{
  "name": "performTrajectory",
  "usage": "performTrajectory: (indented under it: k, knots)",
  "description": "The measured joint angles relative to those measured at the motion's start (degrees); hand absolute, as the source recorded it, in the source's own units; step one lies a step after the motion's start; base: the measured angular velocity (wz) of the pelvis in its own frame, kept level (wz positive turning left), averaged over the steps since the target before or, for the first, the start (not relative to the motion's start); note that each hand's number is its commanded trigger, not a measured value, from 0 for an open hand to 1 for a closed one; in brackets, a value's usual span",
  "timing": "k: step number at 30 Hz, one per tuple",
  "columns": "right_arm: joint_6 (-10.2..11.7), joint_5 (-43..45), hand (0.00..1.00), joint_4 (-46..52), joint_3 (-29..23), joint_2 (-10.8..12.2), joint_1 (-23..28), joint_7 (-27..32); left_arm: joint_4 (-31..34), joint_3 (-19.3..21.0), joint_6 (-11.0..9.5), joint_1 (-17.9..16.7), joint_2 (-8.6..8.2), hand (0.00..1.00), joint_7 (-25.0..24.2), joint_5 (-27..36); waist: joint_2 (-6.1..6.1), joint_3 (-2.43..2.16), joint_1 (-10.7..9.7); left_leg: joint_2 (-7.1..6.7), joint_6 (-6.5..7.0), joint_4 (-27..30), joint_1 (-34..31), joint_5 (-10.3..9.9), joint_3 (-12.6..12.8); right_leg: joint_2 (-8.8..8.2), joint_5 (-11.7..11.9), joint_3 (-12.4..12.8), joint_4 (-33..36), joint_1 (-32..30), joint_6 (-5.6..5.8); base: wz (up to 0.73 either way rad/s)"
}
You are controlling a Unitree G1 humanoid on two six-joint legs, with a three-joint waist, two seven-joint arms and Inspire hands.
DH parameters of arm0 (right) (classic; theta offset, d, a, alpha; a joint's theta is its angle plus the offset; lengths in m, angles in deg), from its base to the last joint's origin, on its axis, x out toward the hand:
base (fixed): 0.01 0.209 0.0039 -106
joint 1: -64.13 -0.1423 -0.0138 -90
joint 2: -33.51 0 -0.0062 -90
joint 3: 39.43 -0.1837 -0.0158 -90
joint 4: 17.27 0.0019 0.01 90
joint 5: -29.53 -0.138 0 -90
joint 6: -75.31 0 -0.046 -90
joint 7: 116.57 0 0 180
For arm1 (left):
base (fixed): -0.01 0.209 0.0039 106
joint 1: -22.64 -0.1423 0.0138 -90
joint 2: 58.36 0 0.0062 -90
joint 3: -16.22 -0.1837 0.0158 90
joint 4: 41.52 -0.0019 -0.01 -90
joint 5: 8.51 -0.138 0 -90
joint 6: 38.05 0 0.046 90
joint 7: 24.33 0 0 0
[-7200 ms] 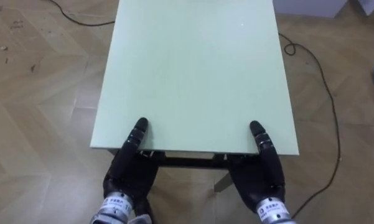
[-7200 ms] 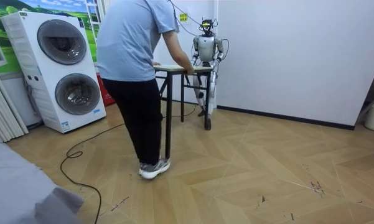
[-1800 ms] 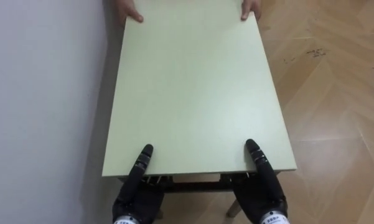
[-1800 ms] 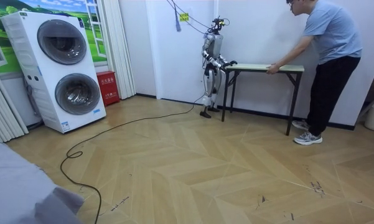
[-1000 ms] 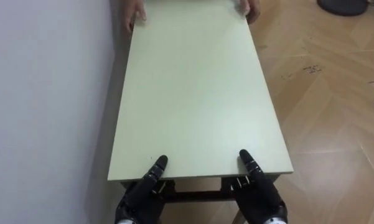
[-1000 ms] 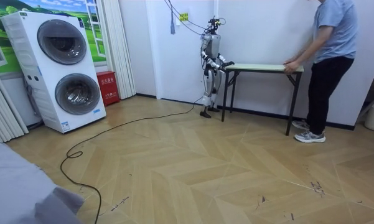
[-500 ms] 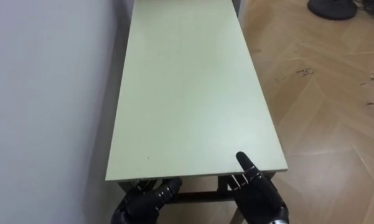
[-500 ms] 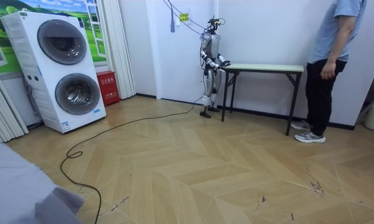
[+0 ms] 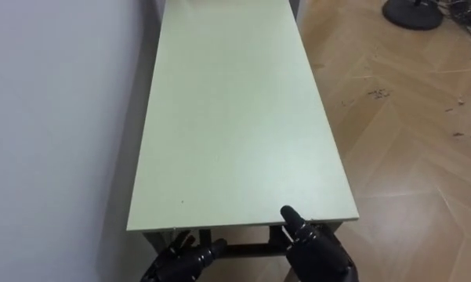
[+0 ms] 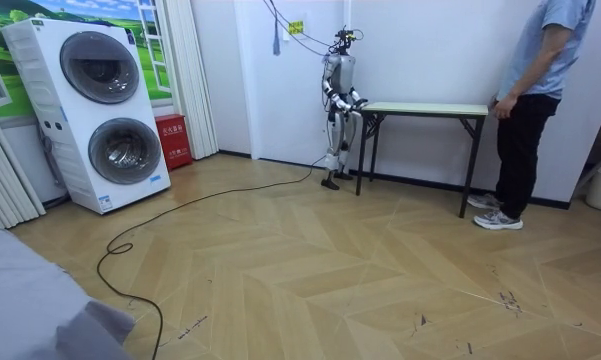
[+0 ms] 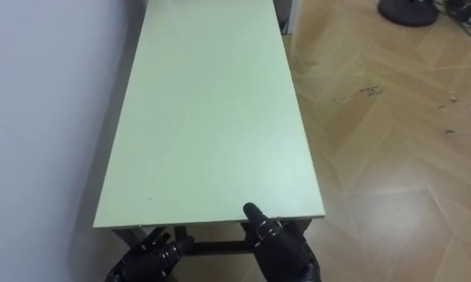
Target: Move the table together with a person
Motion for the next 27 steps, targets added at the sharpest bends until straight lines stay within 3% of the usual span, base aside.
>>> performTrajectory:
  k: [7, 14, 19, 23, 27]
  knots:
    - [0.0, 15.7, 0.00, -12.8, -2.0, -1.4, -0.9, -1.3, -6.6, 1.2, -0.2, 0.4, 1.47, 0.00, -1.1, -6.7, -0.21, 0.14, 0.4, 0.05, -0.04, -0.1, 0.1, -0.1, 0.2, 0.07, 0.0, 0.2, -0.1, -0.1, 0.00, 0.00]
    - [0.1, 17.4, 0.00, -22.1, -3.9, -1.8, -2.0, -1.0, -15.6, 4.6, -0.2, 1.6, 1.44, 0.00, -1.1, -7.5, -1.04, 0.48, 0.4, 0.18, -0.13, 0.0, 0.4, -0.4, 0.1, 0.18, 0.0, 0.2, -0.1, 0.3, 0.00, -0.01]
    - [0.4, 17.2, 0.00, -26.4, -6.2, -1.8, -2.3, -1.3, -20.0, 5.1, -0.3, 2.9, 1.15, 0.00, -1.1, -6.9, -0.83, -0.11, 0.5, 0.18, -0.18, -0.1, 0.6, -0.5, 0.2, 0.34, 0.1, 0.3, -1.0, 0.5, -0.08, 0.00]
    - [0.6, 18.9, 0.00, -30.5, -9.4, -1.7, -2.1, -0.8, -22.3, 6.4, -0.4, 2.8, 0.88, 0.00, -1.3, -7.9, -0.71, -0.19, 0.5, 0.23, -0.28, -0.2, 0.7, -0.6, 0.2, 0.47, 0.0, 0.5, -1.2, 0.8, -0.05, 0.00]
    - [0.6, 21.7, 0.00, -37.2, -14.0, -1.6, -1.9, 2.7, -25.9, 10.6, -0.7, 3.0, -0.65, 0.00, -1.2, -9.7, -0.91, -0.17, 0.2, 0.32, -0.46, -0.2, 1.6, -0.7, 0.2, 0.66, 0.0, 1.1, -1.8, 1.7, -0.05, -0.06]
